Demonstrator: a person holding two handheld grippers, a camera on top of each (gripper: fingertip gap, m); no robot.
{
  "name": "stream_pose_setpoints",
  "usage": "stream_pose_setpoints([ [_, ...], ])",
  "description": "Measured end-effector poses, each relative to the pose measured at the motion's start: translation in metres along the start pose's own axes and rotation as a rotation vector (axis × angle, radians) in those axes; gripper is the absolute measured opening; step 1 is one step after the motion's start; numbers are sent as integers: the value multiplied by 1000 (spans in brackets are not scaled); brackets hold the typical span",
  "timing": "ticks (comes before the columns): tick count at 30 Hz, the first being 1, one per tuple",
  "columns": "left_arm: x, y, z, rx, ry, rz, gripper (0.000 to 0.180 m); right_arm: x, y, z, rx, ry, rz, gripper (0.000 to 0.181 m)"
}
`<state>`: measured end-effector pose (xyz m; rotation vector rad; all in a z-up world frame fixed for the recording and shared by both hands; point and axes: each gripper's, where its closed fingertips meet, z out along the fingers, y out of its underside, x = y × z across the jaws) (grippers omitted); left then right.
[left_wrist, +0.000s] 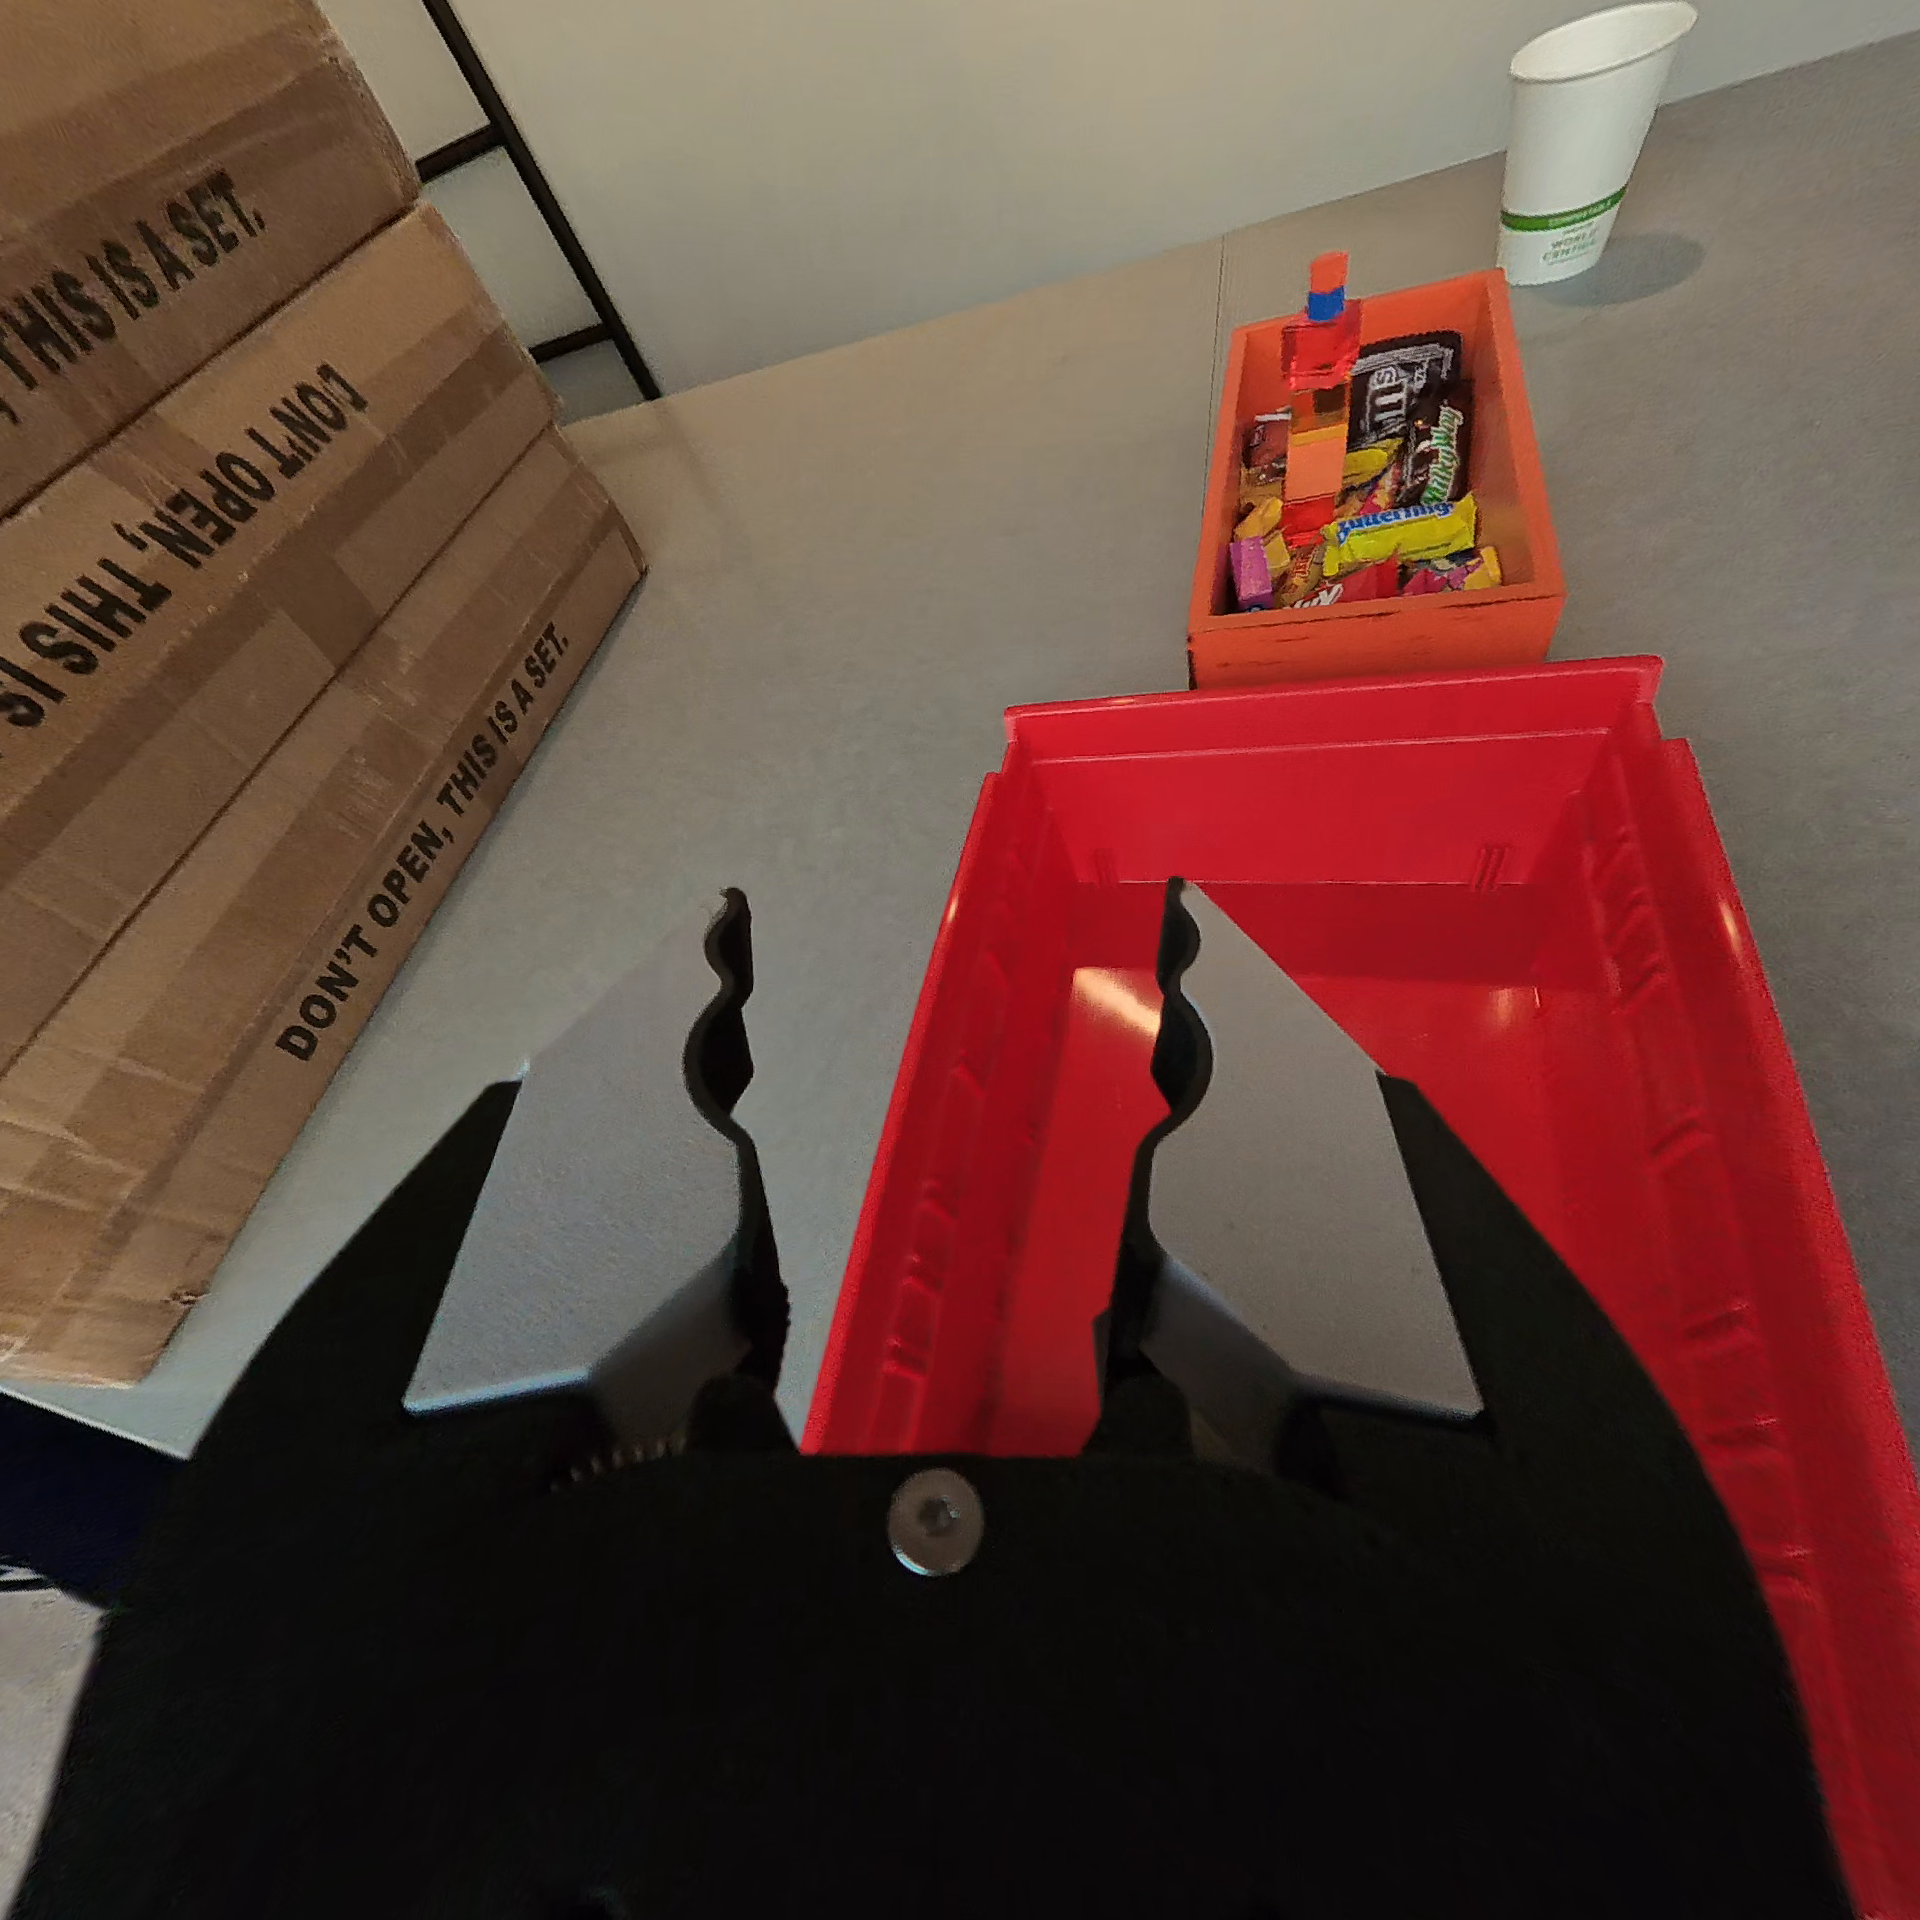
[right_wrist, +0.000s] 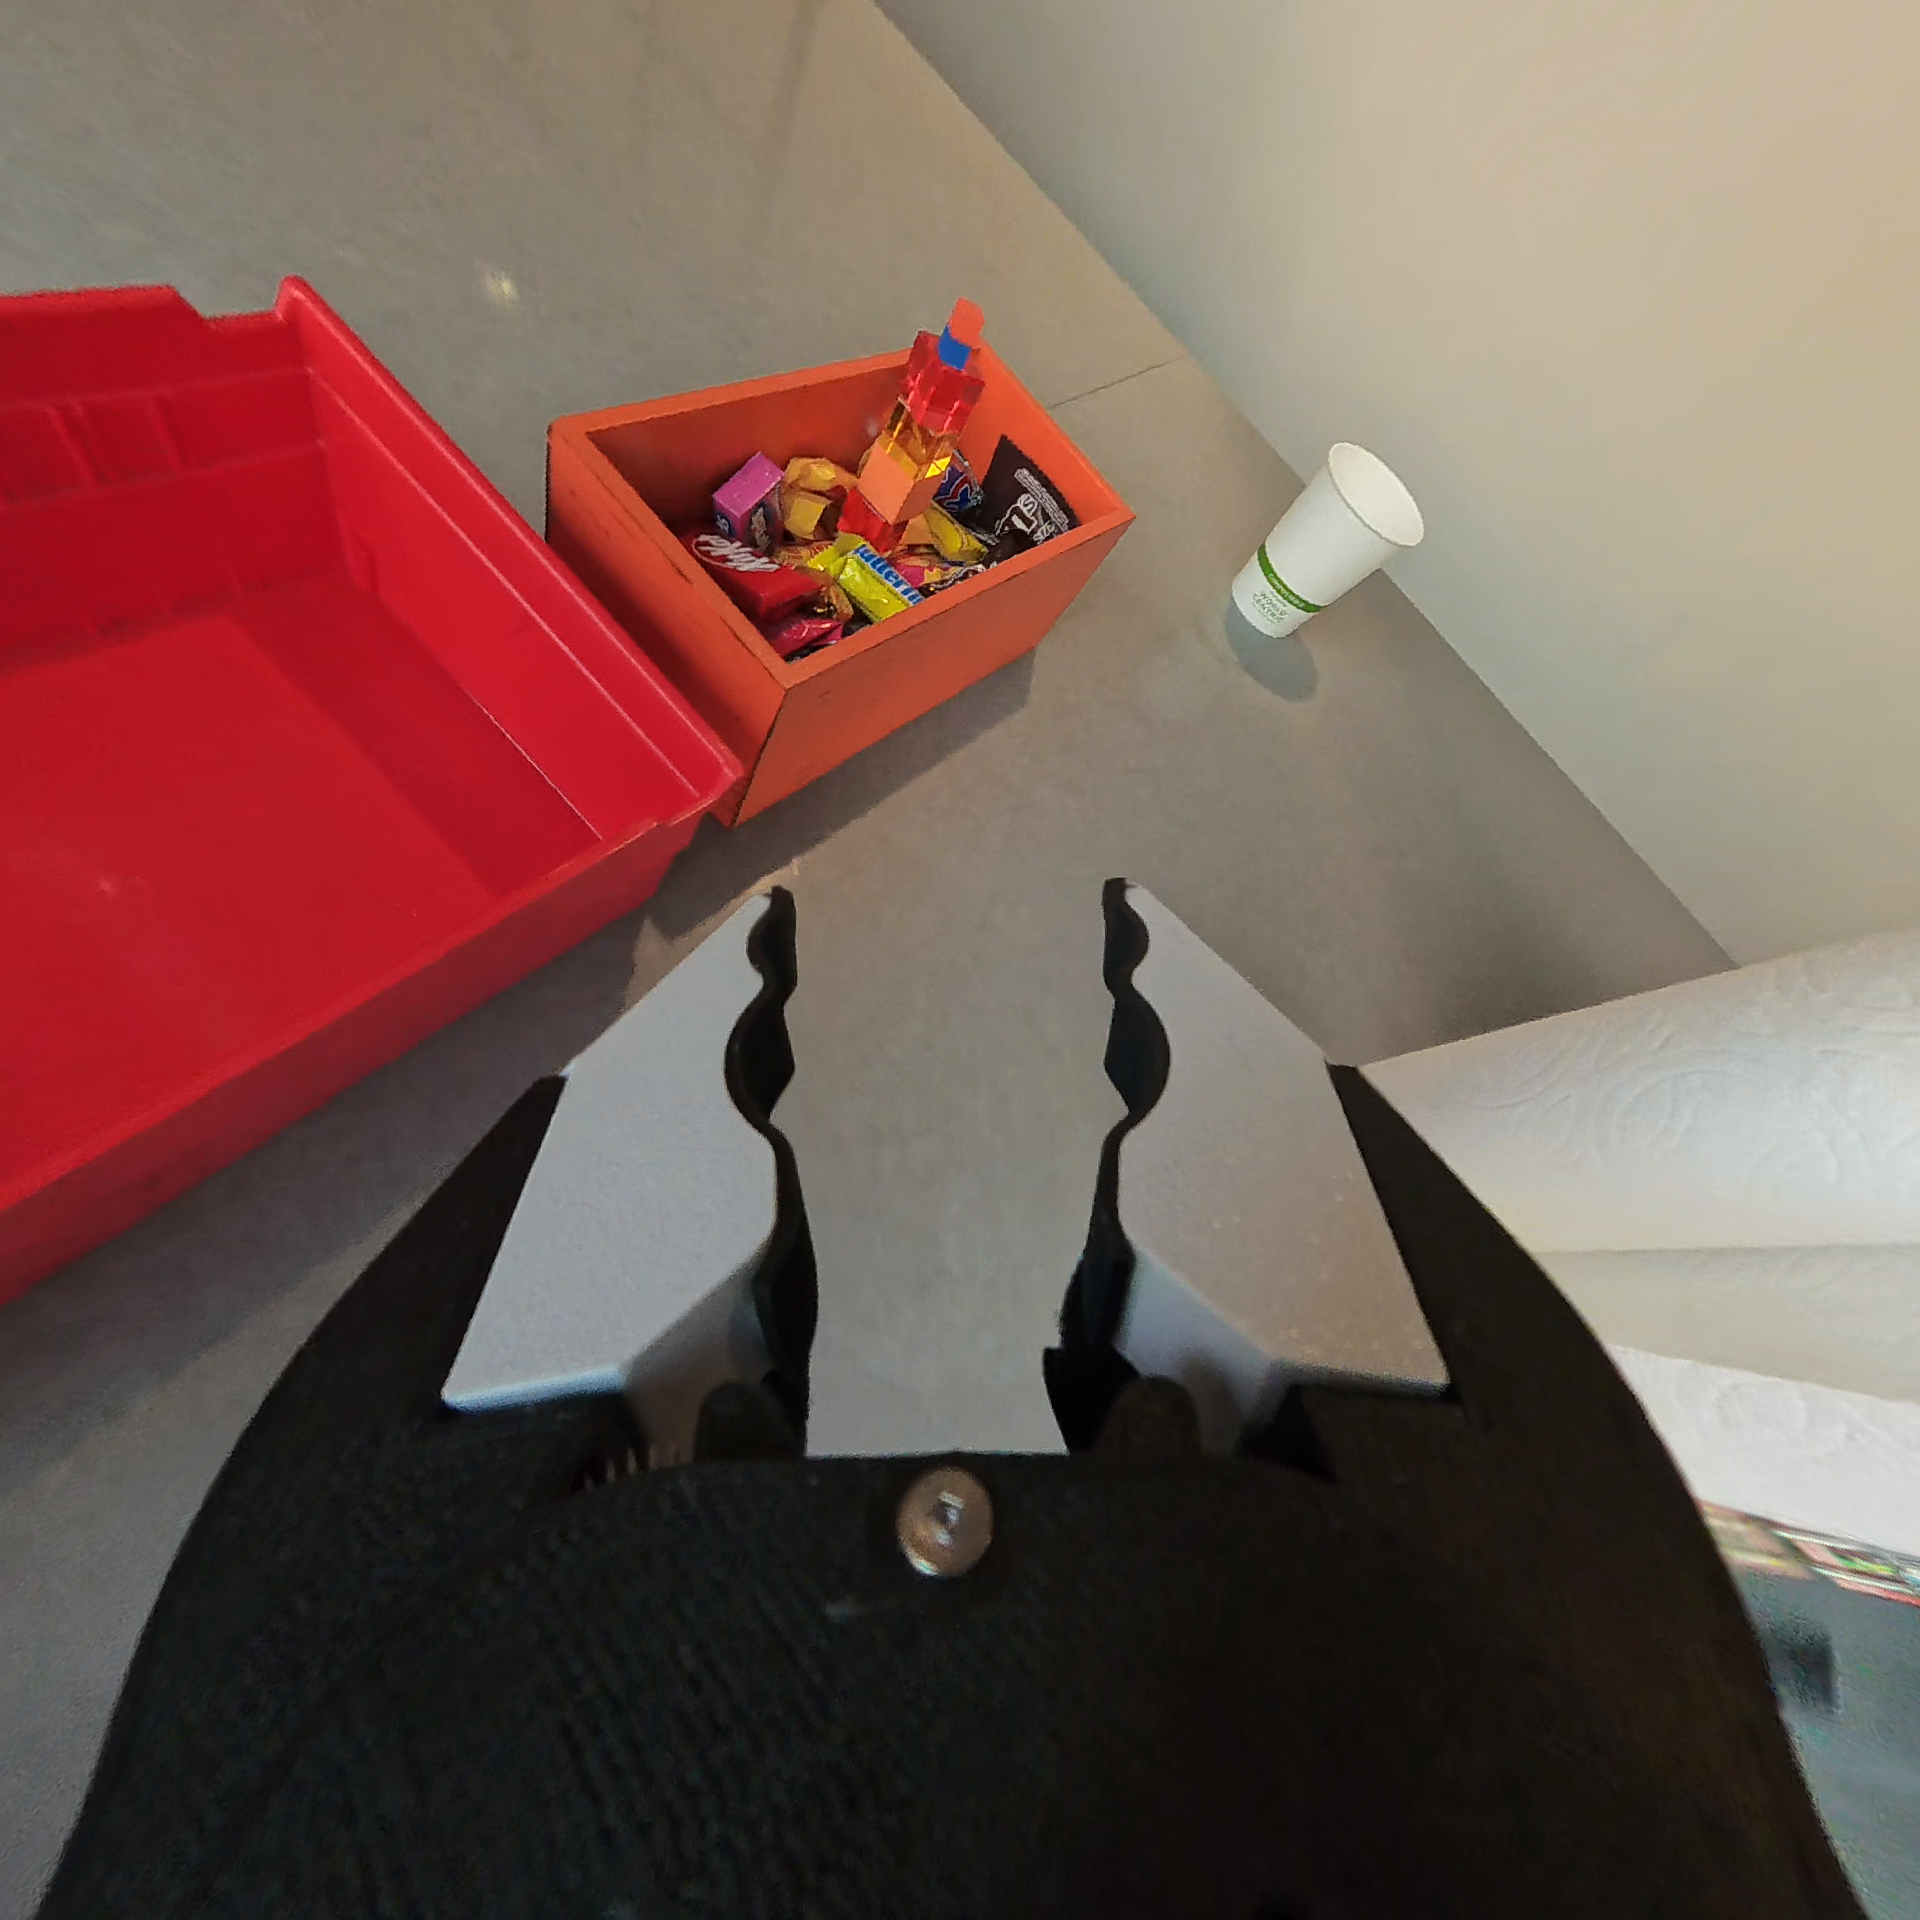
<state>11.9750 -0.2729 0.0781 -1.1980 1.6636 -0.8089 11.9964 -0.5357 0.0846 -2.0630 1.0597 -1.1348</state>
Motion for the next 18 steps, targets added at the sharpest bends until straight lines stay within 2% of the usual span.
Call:
stream_pose_setpoints([
  [6,-49,13,12,19,95,-112,78,-3,-17,25,60,-19,115,57],
  [12,-109,49,24,44,186,-101,75,-3,-28,44,118,-4,181,56],
  [18,-138,86,21,95,338,-211,67,-23,-22,73,167,-147,173,57],
])
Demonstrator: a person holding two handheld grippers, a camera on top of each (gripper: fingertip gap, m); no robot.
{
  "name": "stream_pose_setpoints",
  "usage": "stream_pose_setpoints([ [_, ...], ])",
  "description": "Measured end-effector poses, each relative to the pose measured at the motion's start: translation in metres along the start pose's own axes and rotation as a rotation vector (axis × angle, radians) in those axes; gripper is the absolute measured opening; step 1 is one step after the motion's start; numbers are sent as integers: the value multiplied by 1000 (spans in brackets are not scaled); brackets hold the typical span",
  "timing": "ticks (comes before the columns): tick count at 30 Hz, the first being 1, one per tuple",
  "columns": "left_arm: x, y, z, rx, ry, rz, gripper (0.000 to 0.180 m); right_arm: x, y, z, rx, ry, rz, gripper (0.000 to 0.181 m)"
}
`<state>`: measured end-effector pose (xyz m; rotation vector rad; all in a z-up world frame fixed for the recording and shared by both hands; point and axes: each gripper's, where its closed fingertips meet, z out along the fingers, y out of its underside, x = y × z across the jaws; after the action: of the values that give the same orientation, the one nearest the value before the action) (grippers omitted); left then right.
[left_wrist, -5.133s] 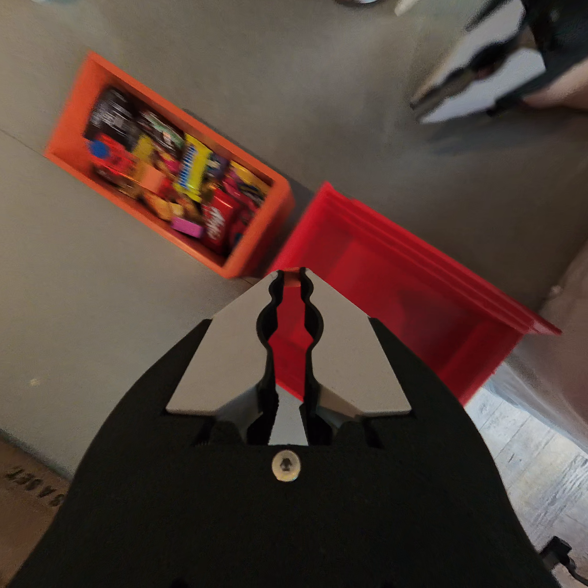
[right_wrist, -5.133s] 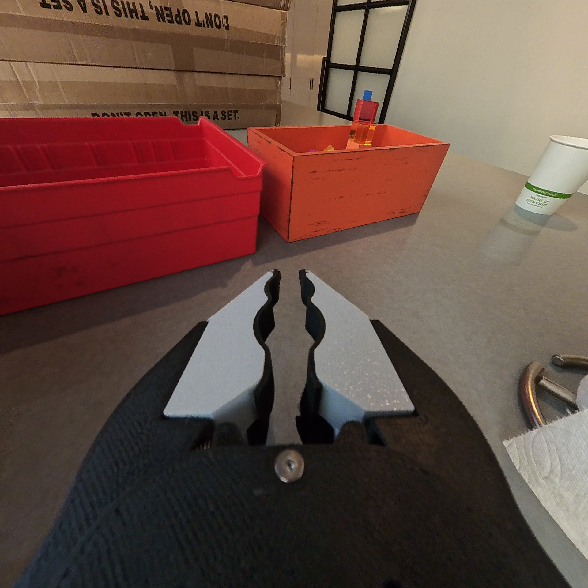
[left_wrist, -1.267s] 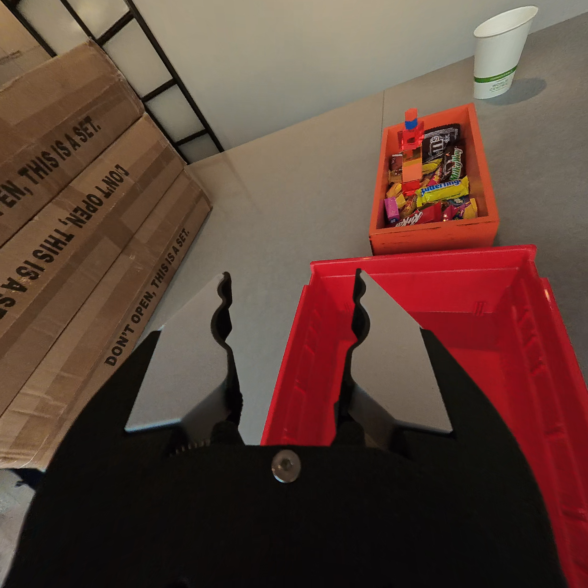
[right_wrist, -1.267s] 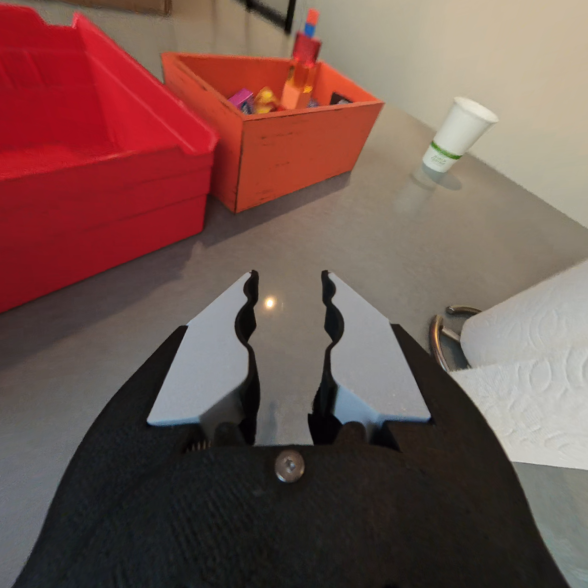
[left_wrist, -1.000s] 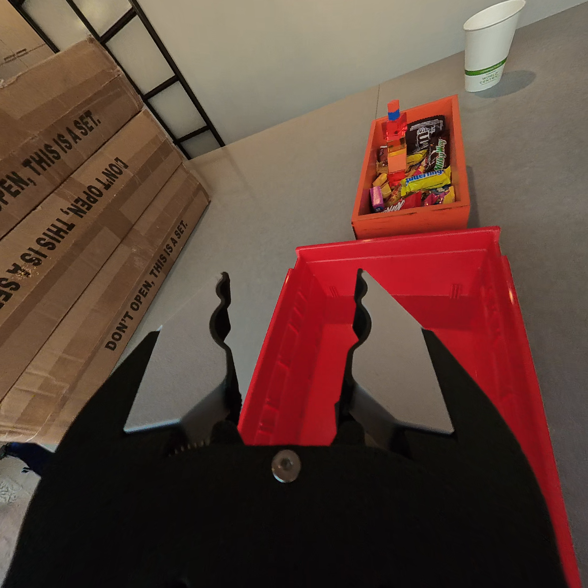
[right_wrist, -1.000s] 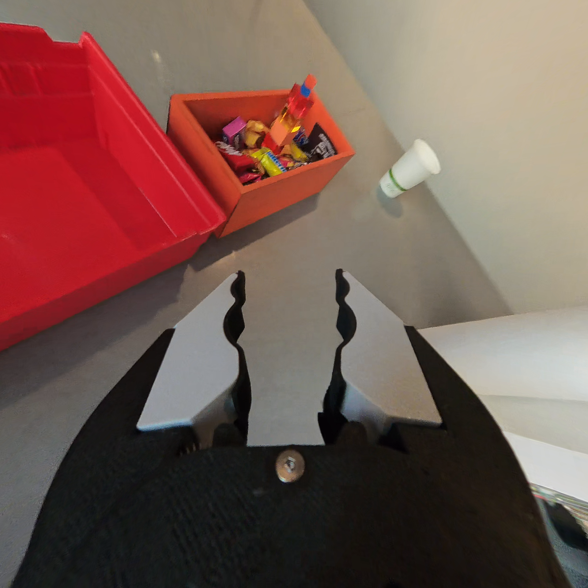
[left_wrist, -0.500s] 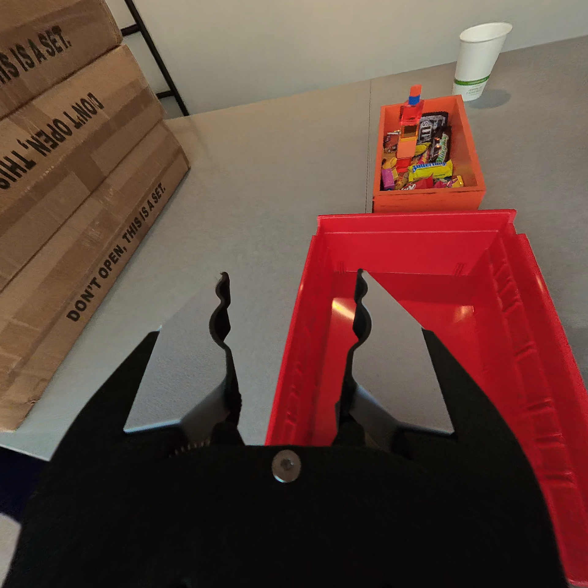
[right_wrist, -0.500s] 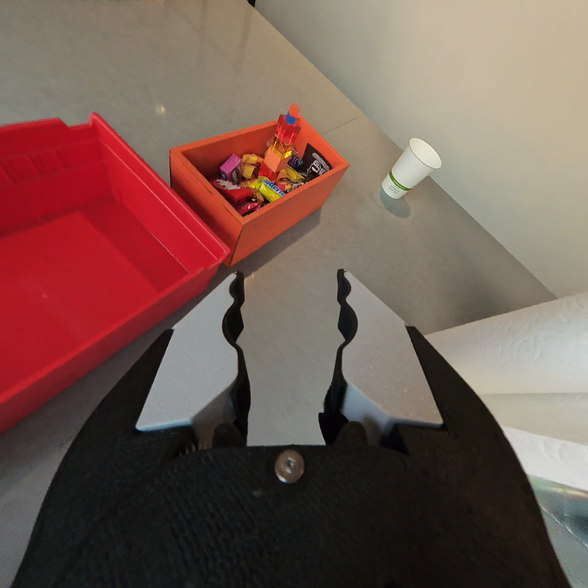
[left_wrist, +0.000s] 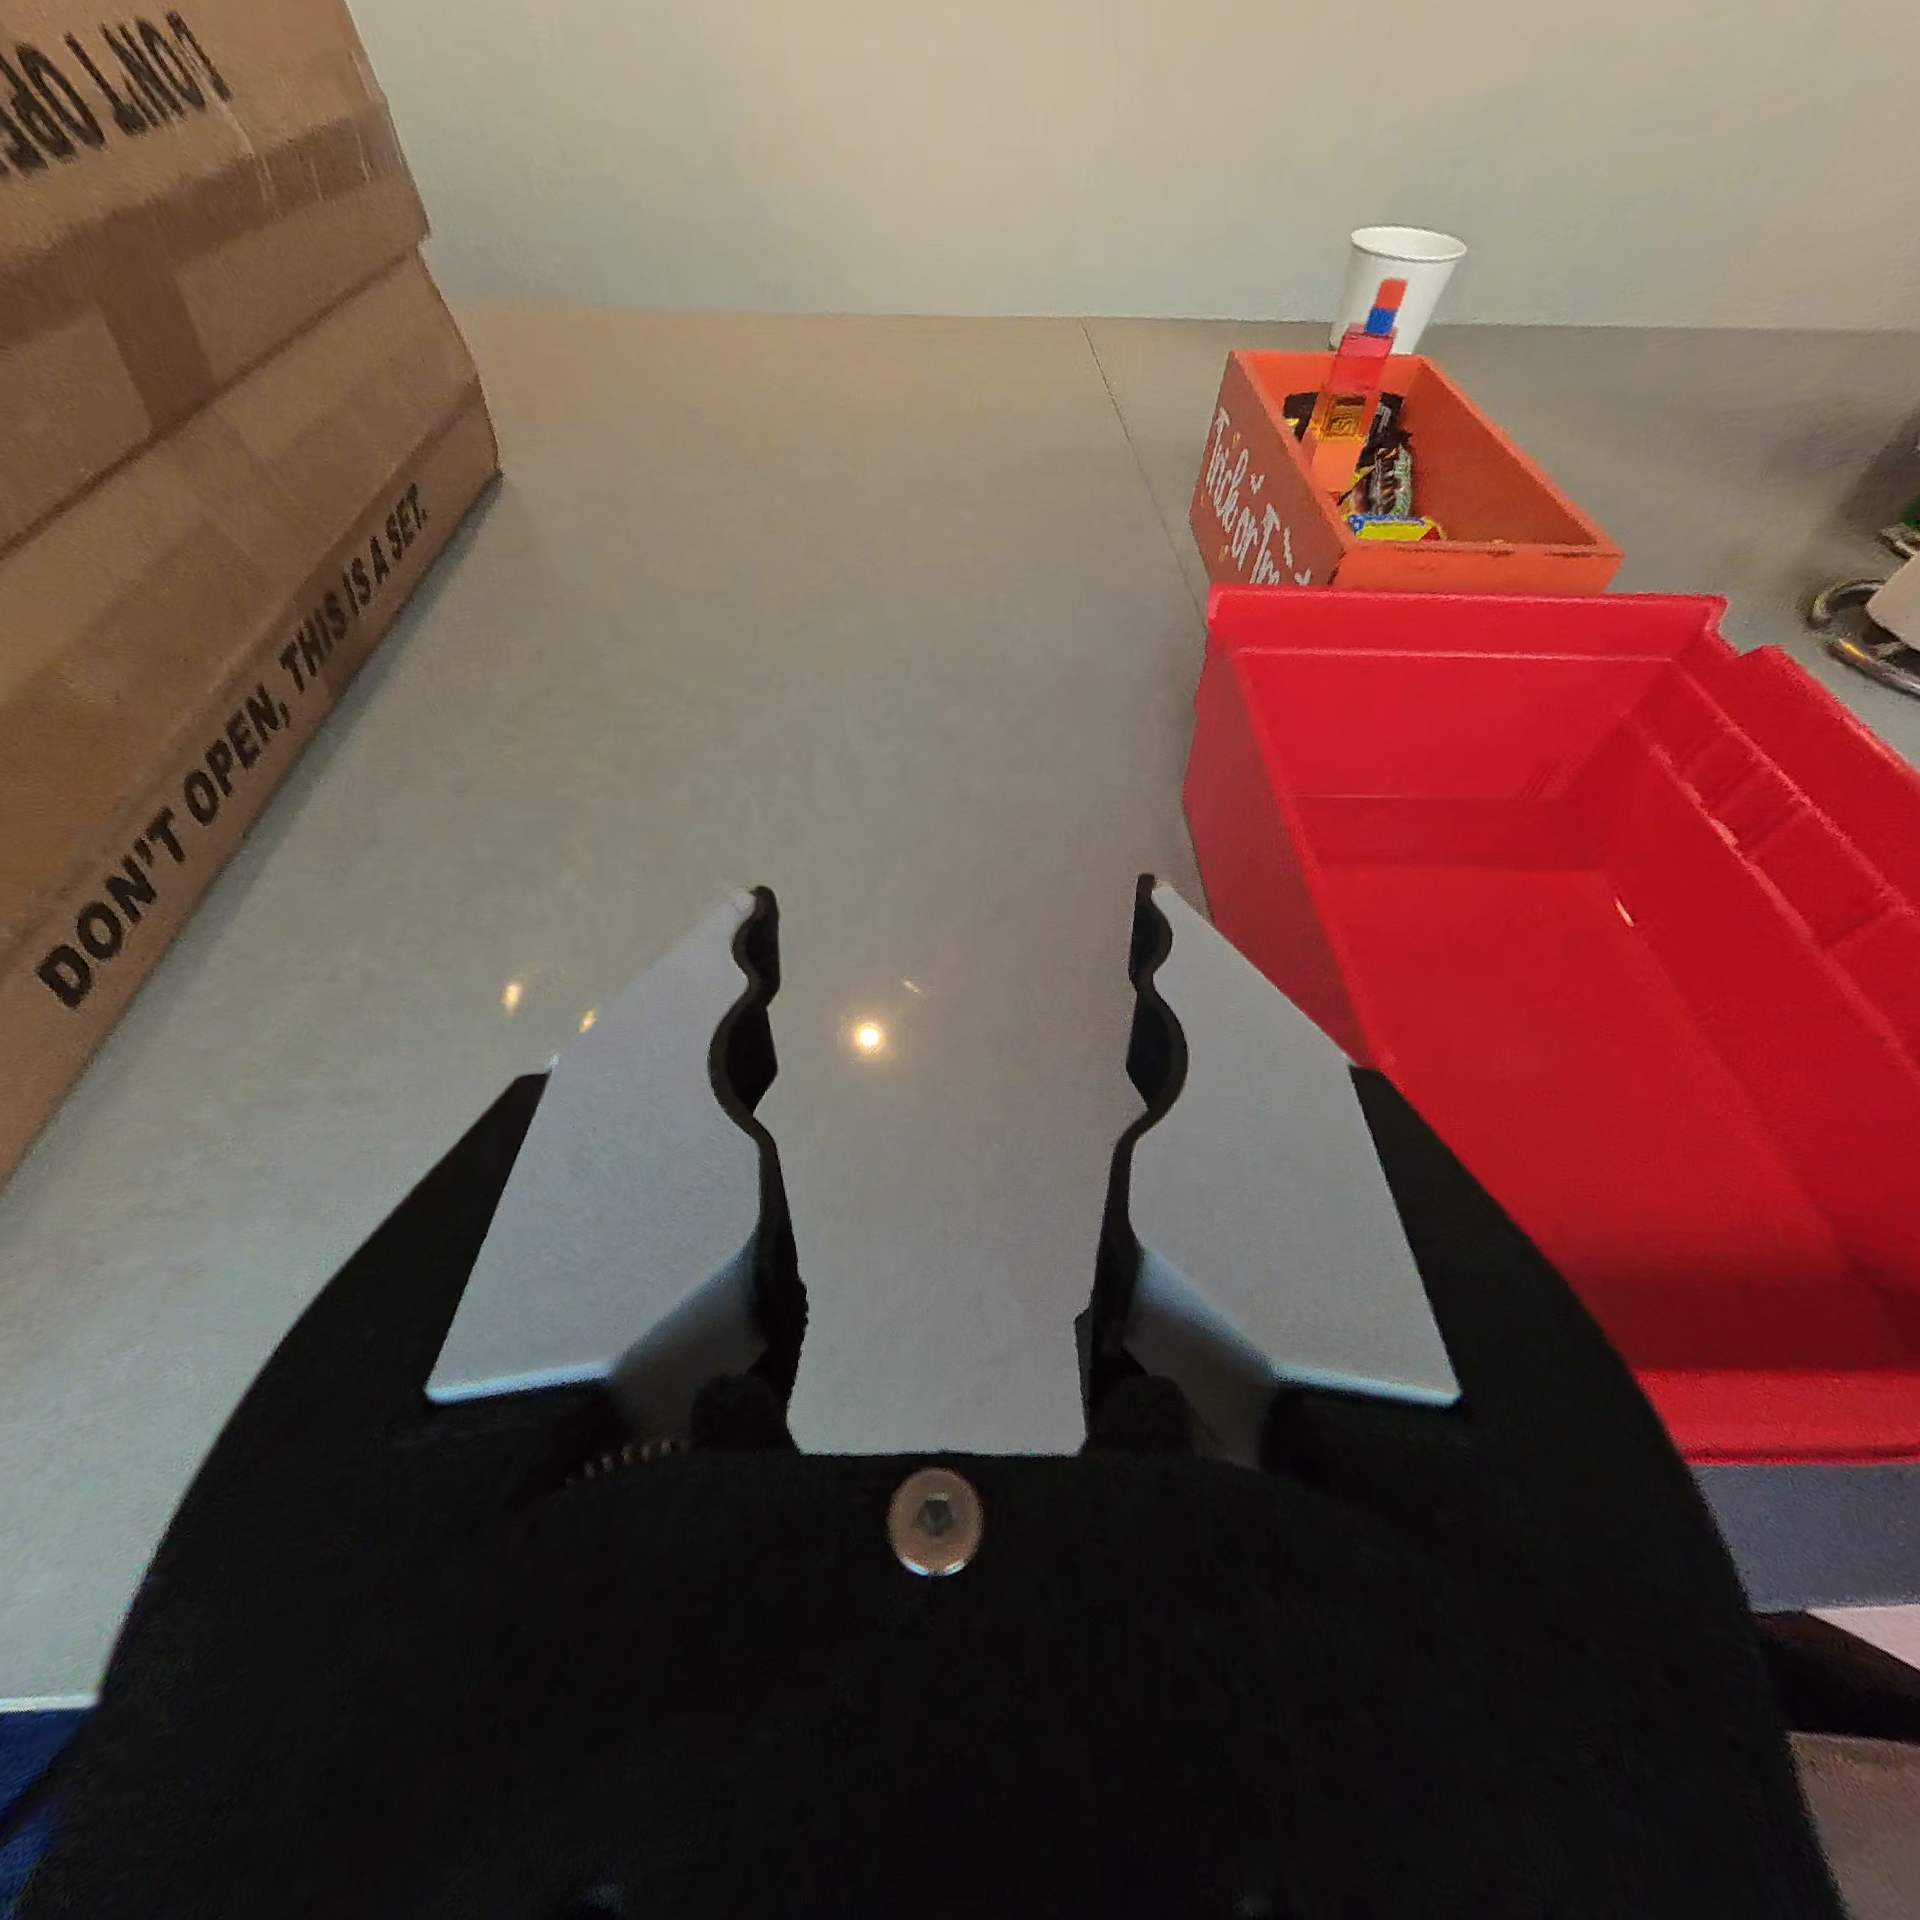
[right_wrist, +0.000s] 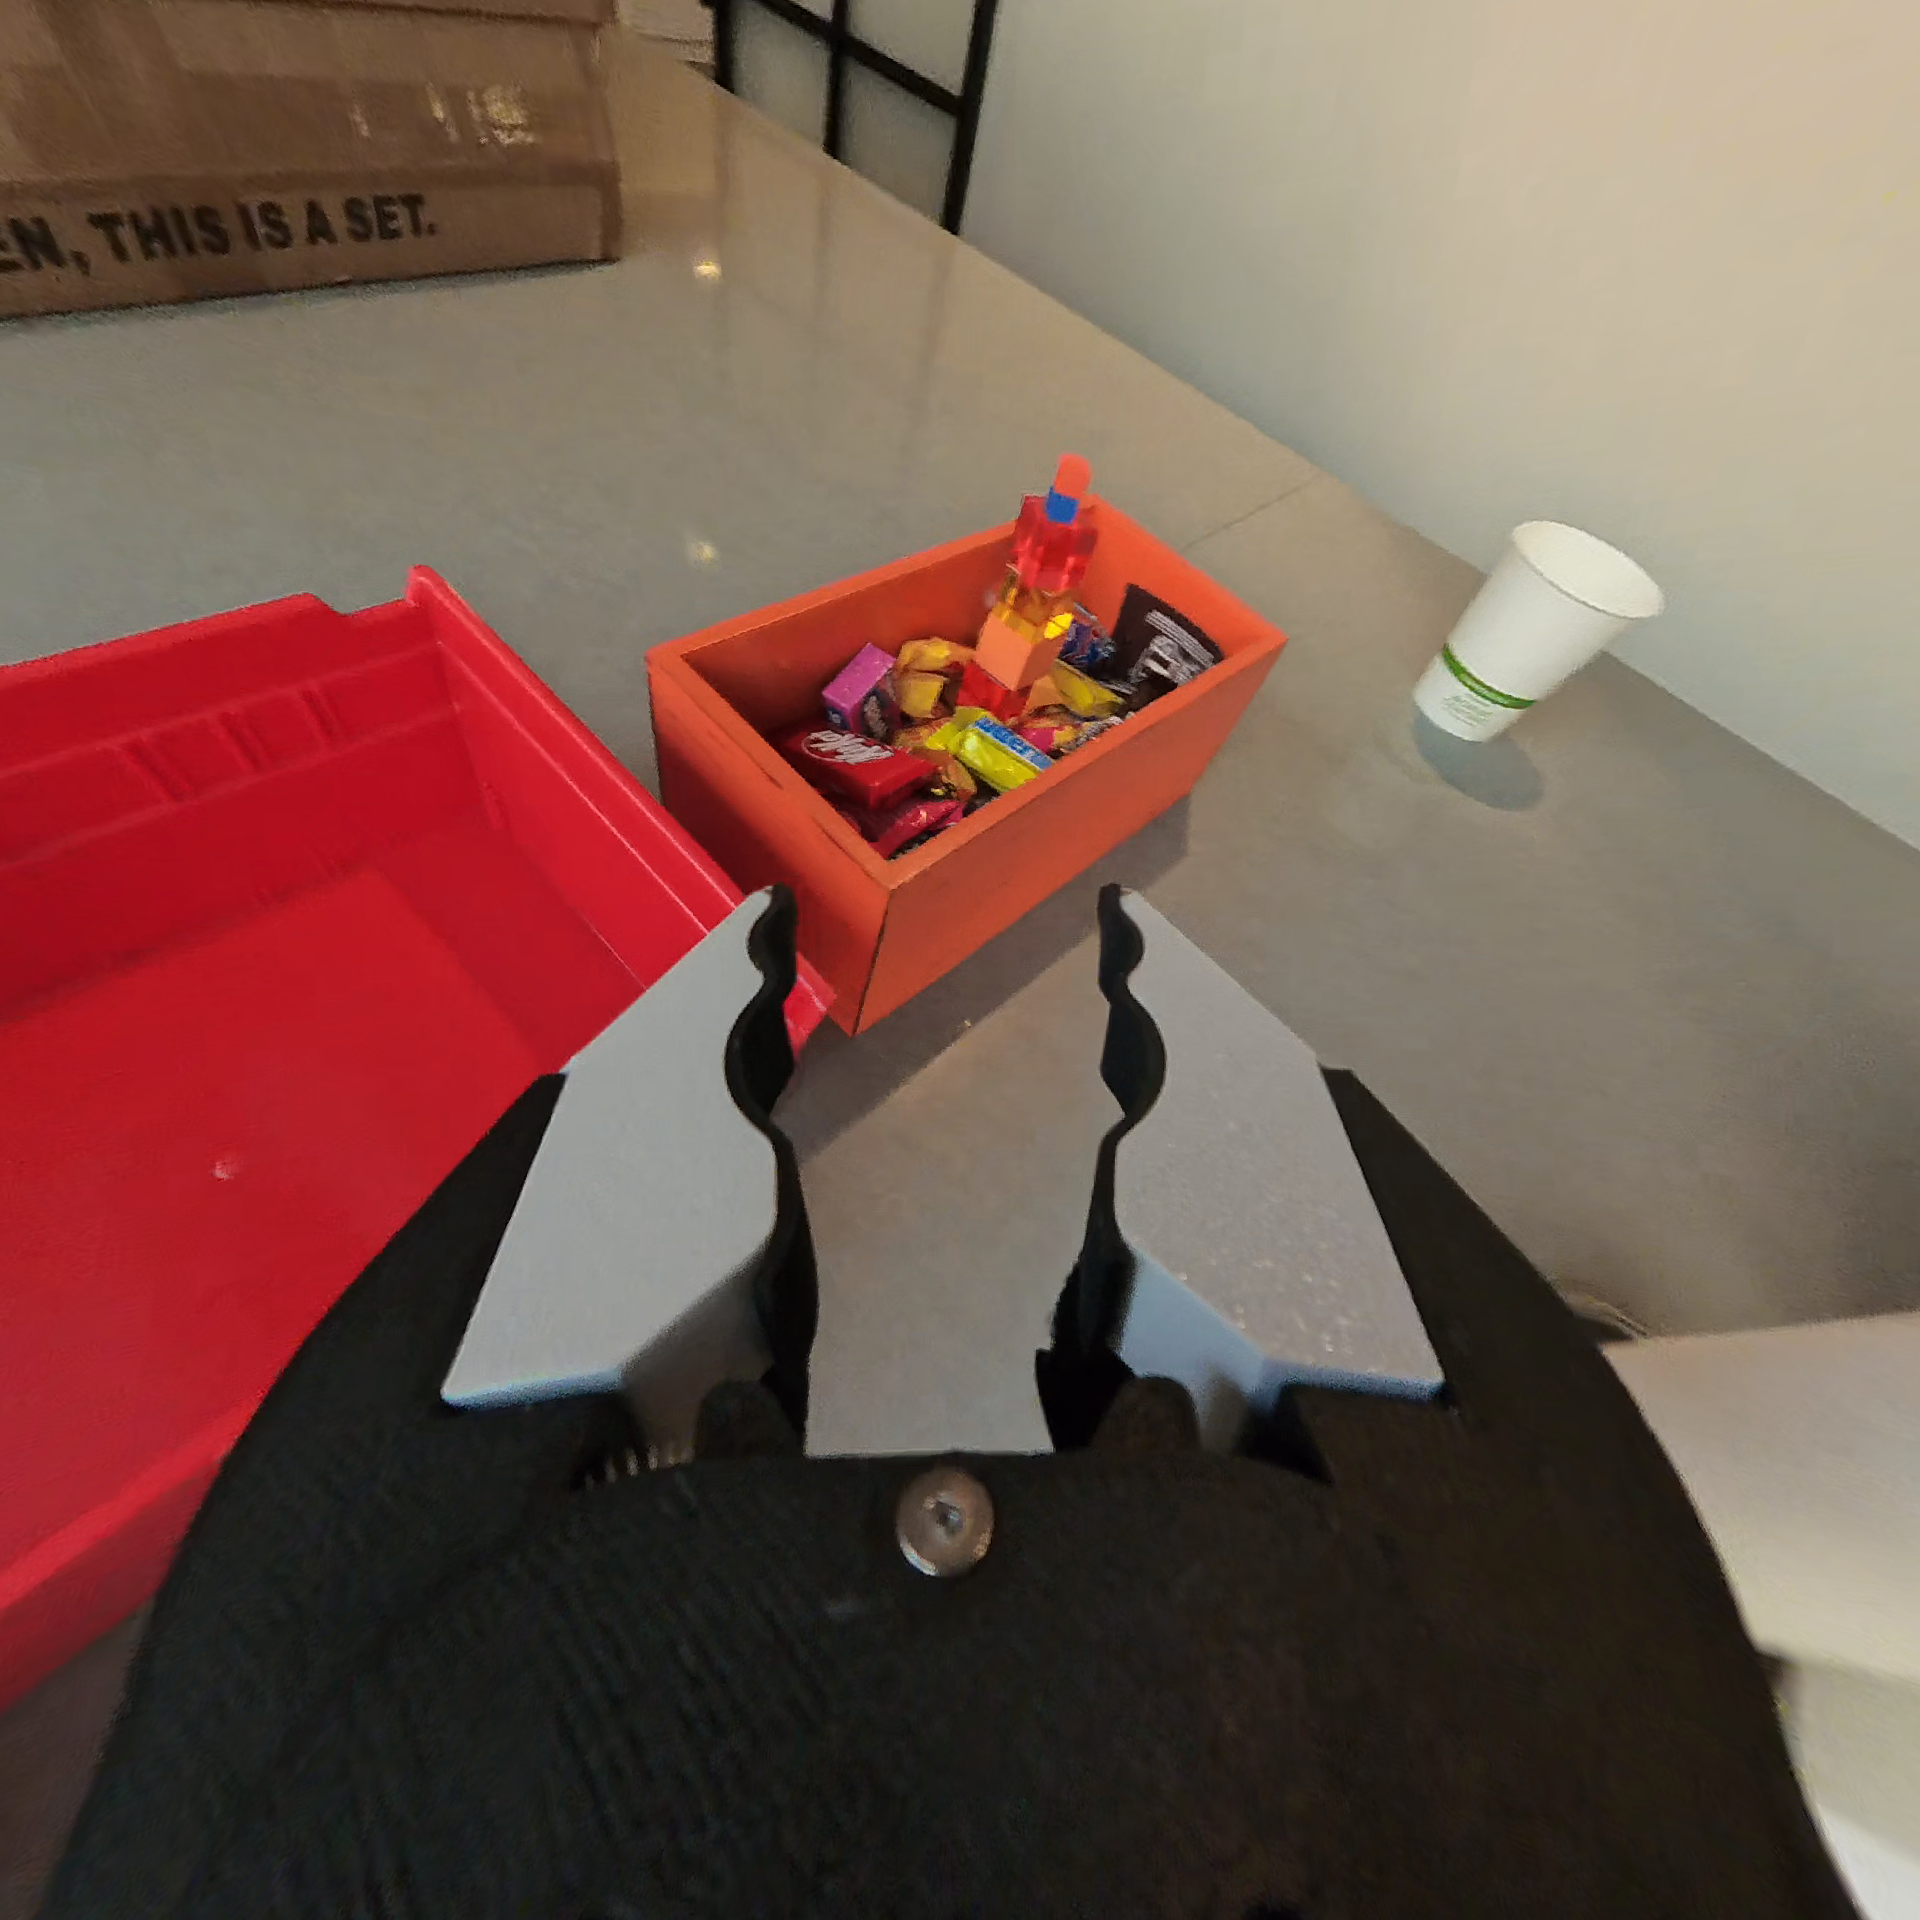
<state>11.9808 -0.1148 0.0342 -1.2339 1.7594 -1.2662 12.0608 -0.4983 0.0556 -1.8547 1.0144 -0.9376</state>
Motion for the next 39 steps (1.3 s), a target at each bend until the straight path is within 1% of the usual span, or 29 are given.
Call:
stream_pose_setpoints([
  [3,-20,19,9,-1,7,-29,66,-9,-12,28,66,-123,39,57],
  [5,-26,29,17,-21,23,-83,68,-7,-25,53,109,-197,67,59],
  [7,-22,26,21,-3,70,-128,68,0,-41,79,143,-254,94,60],
  [9,-22,19,23,12,83,-123,66,6,-55,106,174,-291,70,60],
  [11,-29,15,23,1,49,-98,67,18,-54,137,127,-272,2,60],
  [14,-34,5,16,25,18,-88,66,32,-45,175,38,-243,-96,59],
  [18,-42,10,7,15,-25,-95,66,37,-40,205,-19,-265,-81,59],
  [22,-57,20,-2,-9,-97,-88,65,39,-43,216,-32,-274,-85,58],
  [26,-59,22,-2,-3,-92,-100,63,40,-46,215,-26,-281,-89,57],
  [29,-43,3,12,31,7,-85,62,44,-46,206,-17,-276,-98,58],
  [31,-22,-30,30,105,116,-34,58,48,-47,193,-10,-261,-110,59],
  [32,-11,-48,44,142,159,-1,59,51,-49,184,4,-244,-114,59],
  [33,3,-66,60,170,211,33,65,54,-50,172,27,-219,-123,59],
  [34,22,-80,80,169,278,61,72,57,-51,158,52,-192,-135,59],
  [36,69,-99,123,94,445,92,74,64,-47,128,92,-120,-157,58],
  [38,114,-118,164,42,569,97,68,65,-37,96,134,-78,-160,58],
  [39,131,-126,187,16,592,107,63,63,-30,81,161,-68,-147,57],
])
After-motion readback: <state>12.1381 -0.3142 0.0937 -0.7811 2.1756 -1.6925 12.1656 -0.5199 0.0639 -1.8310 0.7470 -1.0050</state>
